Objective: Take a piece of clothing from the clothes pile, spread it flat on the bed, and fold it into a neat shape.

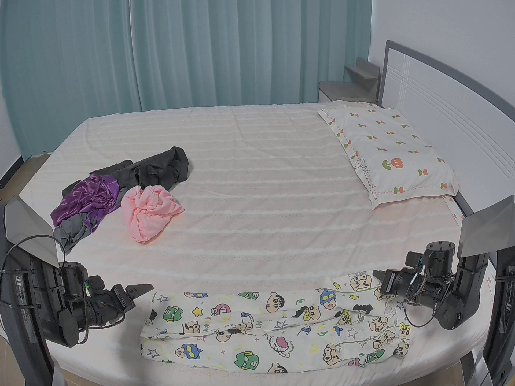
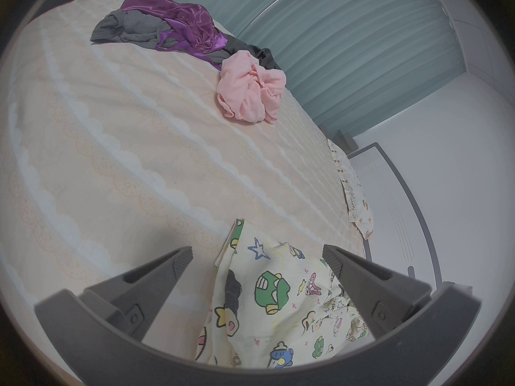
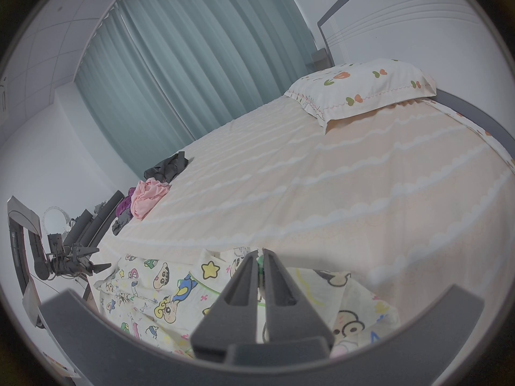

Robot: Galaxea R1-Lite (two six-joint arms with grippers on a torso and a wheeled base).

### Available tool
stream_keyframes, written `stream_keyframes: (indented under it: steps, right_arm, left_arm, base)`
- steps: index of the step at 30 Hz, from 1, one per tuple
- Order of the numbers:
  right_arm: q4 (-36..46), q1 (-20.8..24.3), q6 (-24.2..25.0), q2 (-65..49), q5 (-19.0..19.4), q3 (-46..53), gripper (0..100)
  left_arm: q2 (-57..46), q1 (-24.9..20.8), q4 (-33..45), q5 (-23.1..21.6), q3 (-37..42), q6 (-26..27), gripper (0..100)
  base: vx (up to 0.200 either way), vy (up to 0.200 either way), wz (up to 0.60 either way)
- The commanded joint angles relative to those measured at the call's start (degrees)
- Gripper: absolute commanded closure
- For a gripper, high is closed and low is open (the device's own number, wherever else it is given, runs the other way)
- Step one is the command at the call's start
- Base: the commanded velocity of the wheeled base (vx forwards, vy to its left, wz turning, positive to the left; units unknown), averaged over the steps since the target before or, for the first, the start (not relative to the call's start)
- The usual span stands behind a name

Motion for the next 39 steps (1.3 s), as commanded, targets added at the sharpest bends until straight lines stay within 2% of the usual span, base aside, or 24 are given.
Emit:
stream_keyframes:
  steps: [1,9,11,15,20,24,32,39]
  right_arm:
    - [1.3,0.0,0.0,0.2,0.0,-1.5,0]
    - [2.2,0.3,0.3,-3.3,-2.4,0.2,0]
    - [2.1,1.9,2.8,-7.5,-3.9,4.1,0]
    - [1.4,7.4,12.4,-13.3,-6.1,9.0,0]
    - [0.0,11.9,19.1,-12.8,-10.8,10.0,0]
    - [-1.3,12.2,21.9,-11.8,-11.0,11.7,0]
    - [-2.3,14.1,27.2,-9.4,-10.8,12.2,0]
    - [-2.5,17.2,27.1,-10.3,-12.4,12.9,0]
  left_arm:
    - [0.0,0.0,-1.0,0.0,0.0,0.0,0]
    - [0.0,-0.1,-1.0,0.0,0.0,0.1,0]
    - [0.0,-0.8,-1.0,0.0,0.0,0.1,0]
    - [-0.4,-1.2,-1.0,0.1,0.3,-0.4,0]
    - [-0.5,-1.7,-1.0,-0.1,1.2,-0.4,0]
    - [-0.3,-2.0,-1.0,-0.2,1.2,-0.4,0]
    - [-0.2,-2.4,-1.0,0.0,1.9,0.4,0]
    - [-0.2,-2.6,-1.0,0.2,2.0,1.4,0]
  base:
    - [0.000,0.000,0.00]
    - [0.000,0.000,0.00]
    - [0.000,0.000,0.00]
    - [0.000,0.000,0.00]
    - [0.000,0.000,0.00]
    - [0.000,0.000,0.00]
    - [-0.150,0.000,0.00]
    - [0.000,0.000,0.00]
